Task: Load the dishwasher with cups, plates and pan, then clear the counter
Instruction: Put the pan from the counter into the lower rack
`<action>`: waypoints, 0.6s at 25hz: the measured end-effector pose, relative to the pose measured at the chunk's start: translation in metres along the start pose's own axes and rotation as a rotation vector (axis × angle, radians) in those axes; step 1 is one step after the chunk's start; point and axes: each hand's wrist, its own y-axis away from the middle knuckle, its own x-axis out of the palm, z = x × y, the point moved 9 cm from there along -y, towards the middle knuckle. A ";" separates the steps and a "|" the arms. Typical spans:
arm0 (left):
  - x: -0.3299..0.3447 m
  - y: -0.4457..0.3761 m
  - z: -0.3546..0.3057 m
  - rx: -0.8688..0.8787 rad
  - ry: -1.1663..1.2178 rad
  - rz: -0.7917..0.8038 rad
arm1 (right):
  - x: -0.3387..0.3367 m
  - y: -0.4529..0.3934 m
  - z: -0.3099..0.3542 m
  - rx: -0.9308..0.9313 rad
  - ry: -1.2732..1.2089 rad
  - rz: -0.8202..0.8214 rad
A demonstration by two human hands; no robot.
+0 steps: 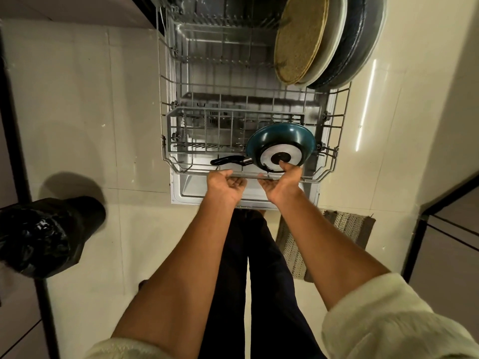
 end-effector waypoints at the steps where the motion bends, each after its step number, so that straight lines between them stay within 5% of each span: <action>1: 0.008 0.002 -0.004 0.004 0.002 0.014 | 0.006 0.001 0.006 -0.008 0.003 -0.001; 15: 0.167 0.025 -0.099 0.154 0.038 0.355 | 0.150 0.009 0.126 -0.170 -0.126 0.221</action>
